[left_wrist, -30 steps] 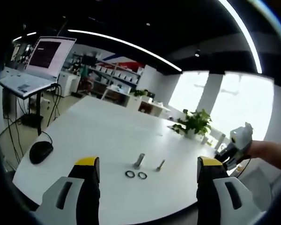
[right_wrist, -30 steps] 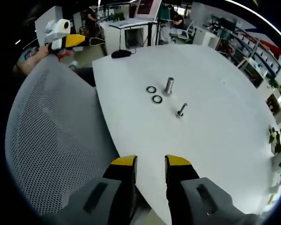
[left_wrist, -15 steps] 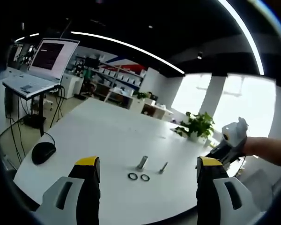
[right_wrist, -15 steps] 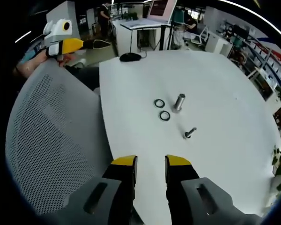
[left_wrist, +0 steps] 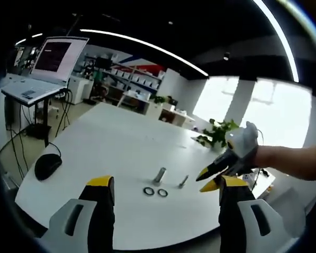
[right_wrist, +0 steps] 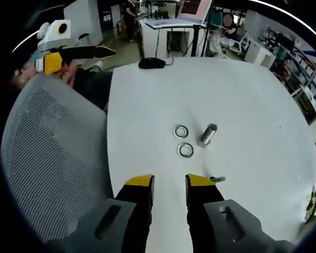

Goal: Place the washer onto the threaded stud by aligning its center hole with the stud, sliding it down to the base, and recovering from edge contact or off-axis alignment until the washer reaches the visible bottom stop.

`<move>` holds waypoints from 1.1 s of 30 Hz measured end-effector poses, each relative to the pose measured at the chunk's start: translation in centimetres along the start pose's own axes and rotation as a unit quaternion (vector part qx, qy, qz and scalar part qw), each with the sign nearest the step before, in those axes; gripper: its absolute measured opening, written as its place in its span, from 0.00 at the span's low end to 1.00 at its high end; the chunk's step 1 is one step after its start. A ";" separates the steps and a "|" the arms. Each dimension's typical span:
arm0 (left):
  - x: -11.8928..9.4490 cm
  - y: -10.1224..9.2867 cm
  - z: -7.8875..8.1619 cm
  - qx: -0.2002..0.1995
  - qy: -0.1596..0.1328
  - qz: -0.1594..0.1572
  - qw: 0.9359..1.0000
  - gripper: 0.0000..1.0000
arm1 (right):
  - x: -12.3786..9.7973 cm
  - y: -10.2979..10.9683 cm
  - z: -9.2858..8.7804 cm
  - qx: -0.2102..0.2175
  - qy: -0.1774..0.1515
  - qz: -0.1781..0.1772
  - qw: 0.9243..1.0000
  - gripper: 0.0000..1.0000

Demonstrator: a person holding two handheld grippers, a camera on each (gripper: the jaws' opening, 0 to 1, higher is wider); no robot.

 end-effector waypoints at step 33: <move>0.4 0.6 0.4 -0.019 -0.006 0.018 1.000 0.72 | 10.0 -2.8 -0.3 -0.020 0.069 0.050 0.996 0.28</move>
Point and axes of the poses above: the point that each gripper's makers call its tool centre point, and the gripper's own axes: x roughly forward along the fingers, y roughly to its left, z roughly out of its top, the point moved 3 cm from there along -x, roughly backward along the fingers, and after that the axes turned 8 degrees about -x, right-handed, at the moved point
